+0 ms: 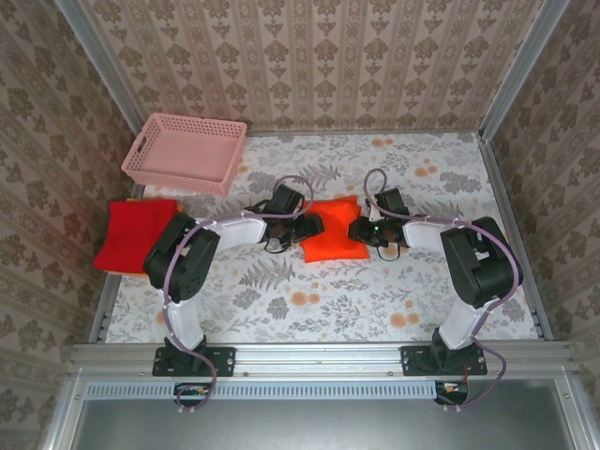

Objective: Fold and stack the t-shirts

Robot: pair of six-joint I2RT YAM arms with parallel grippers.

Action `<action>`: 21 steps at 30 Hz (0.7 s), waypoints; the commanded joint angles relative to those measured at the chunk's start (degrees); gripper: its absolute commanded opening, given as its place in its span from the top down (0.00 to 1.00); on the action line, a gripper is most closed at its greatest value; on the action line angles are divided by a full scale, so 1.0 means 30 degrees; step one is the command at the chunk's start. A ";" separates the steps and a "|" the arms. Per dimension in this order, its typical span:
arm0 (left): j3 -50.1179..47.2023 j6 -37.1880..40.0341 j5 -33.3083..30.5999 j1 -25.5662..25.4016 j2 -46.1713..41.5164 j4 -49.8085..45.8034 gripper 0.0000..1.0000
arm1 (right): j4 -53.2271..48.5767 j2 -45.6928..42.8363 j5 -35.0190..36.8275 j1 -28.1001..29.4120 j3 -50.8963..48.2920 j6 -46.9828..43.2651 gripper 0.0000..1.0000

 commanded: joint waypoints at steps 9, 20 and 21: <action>0.1128 -0.0083 0.0429 -0.0427 0.1406 0.0490 0.46 | -0.0302 0.0721 -0.0208 0.0172 -0.0199 0.0368 0.67; 0.1462 0.0000 0.0406 -0.0519 0.1985 0.0218 0.70 | -0.0620 0.0810 -0.0175 0.0195 -0.0139 0.0209 0.67; 0.1421 0.0086 0.0486 -0.0484 0.2077 0.0317 0.75 | -0.0619 0.0781 -0.0206 0.0197 -0.0104 0.0220 0.67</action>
